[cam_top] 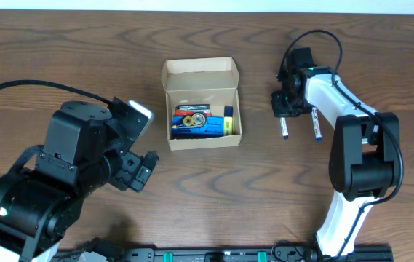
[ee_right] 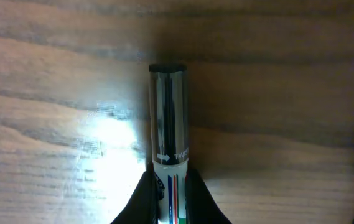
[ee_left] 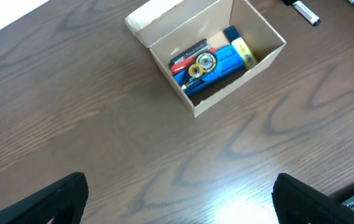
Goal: Pack container
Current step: 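Grasp the black marker with the right gripper, then carry the black marker into the box and release it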
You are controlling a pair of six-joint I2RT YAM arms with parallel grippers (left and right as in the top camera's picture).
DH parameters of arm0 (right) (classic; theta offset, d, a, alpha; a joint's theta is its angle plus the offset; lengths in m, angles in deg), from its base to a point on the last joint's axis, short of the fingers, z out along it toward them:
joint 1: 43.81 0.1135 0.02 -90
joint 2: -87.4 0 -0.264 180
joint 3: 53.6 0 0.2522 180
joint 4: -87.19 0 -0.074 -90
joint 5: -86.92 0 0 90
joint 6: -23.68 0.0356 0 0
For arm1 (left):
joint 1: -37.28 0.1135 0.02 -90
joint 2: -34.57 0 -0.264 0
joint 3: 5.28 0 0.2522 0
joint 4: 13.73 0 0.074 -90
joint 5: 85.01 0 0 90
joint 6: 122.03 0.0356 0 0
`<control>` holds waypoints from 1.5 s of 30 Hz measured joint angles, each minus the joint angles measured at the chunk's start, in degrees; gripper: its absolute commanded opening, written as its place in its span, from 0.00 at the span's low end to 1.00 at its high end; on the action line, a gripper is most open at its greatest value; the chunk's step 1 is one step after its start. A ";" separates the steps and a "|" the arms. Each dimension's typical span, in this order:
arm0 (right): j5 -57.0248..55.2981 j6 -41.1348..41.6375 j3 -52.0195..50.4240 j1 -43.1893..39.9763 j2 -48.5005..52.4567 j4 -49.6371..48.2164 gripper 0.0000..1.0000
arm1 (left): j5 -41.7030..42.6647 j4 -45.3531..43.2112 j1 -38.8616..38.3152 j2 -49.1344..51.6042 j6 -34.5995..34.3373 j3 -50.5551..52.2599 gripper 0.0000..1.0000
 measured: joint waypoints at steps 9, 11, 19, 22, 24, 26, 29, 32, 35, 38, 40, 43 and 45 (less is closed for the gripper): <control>0.94 0.33 4.74 2.01 -6.43 5.03 0.01 | 0.00 -0.02 0.00 0.00 0.02 0.00 0.95; 1.33 -1.03 5.88 3.72 -10.62 3.63 0.01 | 0.00 0.00 0.00 0.00 0.00 0.00 0.95; 8.68 -21.14 8.72 16.92 -24.13 -0.15 0.01 | 0.00 0.00 0.00 0.00 0.00 0.00 0.95; 13.11 -32.17 8.72 21.38 -23.19 1.92 0.01 | 0.00 -0.02 0.00 0.00 0.00 0.00 0.95; 15.19 -38.40 8.70 23.54 -21.64 2.99 0.01 | 0.00 -0.02 0.00 0.00 0.00 0.00 0.95; 16.55 -44.09 8.68 25.51 -19.74 3.39 0.01 | 0.00 -0.02 0.00 0.00 0.00 0.00 0.95; 17.49 -50.93 8.66 27.82 -16.74 3.41 0.01 | 0.00 -0.02 0.00 0.00 0.00 0.00 0.95; 17.84 -55.12 8.66 29.22 -13.88 3.48 0.01 | 0.00 -0.02 0.00 0.00 0.02 0.00 0.95; 17.70 -57.48 8.63 29.88 -11.02 3.69 0.01 | 0.00 -0.02 0.00 0.00 0.02 0.00 0.95; 17.05 -58.66 8.57 29.86 -8.94 4.85 0.01 | 0.00 -0.02 0.00 0.00 0.02 0.00 0.95; 16.65 -59.06 8.52 29.86 -8.33 5.77 0.01 | 0.00 -0.02 0.00 0.00 0.00 0.00 0.95; 16.48 -59.91 8.46 29.86 -8.22 6.97 0.02 | 0.00 -0.02 0.00 0.00 0.02 0.00 0.95; 16.46 -60.24 8.46 29.86 -8.22 7.13 0.16 | 0.02 -0.02 0.00 0.00 0.00 0.00 0.95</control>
